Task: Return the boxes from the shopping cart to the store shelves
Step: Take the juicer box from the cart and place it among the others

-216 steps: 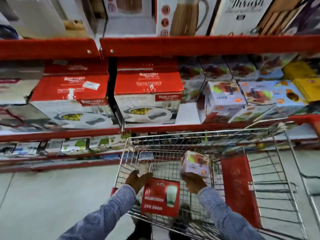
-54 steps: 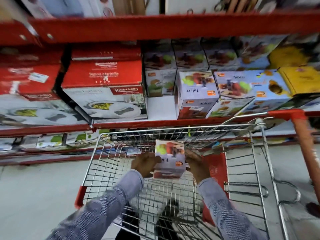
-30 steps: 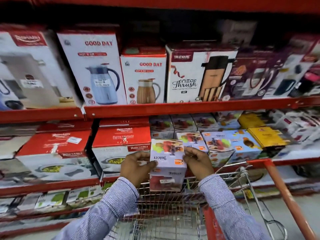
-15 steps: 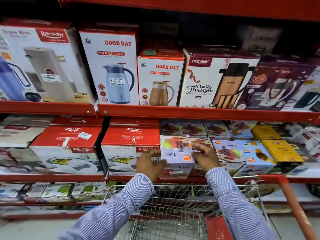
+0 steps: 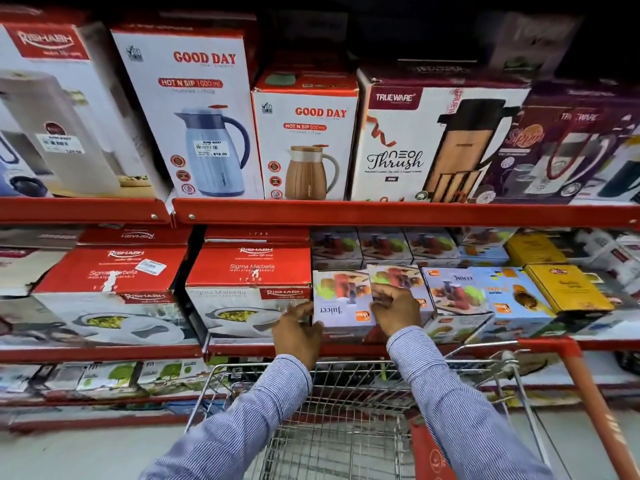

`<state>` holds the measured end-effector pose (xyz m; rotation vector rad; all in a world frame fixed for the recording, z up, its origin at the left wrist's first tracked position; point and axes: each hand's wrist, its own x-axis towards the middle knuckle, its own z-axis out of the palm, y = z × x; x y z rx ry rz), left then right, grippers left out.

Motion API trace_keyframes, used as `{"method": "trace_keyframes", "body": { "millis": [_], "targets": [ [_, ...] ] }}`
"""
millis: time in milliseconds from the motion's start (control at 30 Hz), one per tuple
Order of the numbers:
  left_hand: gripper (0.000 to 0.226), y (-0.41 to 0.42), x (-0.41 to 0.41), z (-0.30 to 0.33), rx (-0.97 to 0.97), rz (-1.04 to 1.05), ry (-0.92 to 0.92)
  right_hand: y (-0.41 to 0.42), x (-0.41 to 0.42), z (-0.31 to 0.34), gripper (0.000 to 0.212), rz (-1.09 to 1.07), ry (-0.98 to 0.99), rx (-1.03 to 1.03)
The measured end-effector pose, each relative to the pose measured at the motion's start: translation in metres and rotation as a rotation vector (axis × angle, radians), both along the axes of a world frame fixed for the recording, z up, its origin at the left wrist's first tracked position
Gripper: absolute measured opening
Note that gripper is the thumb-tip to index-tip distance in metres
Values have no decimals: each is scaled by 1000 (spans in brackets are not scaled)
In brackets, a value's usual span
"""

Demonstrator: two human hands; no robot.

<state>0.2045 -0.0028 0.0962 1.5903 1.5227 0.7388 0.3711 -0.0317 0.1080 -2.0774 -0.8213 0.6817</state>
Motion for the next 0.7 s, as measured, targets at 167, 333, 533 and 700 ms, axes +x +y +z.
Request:
{"method": "trace_keyframes", "body": {
  "millis": [167,333,533,700],
  "targets": [
    [27,3,5,-1,-13,51,13,12,2,0,30,152,-246,-179],
    [18,7,6,-5,-45,120,-66,28,-5,9,44,347,-534,-454],
    [11,14,10,-7,-201,259,-211,44,5,19,78,634,-826,-724],
    [19,18,10,-12,-317,347,-265,60,22,17,114,762,-871,-609]
  ]
}}
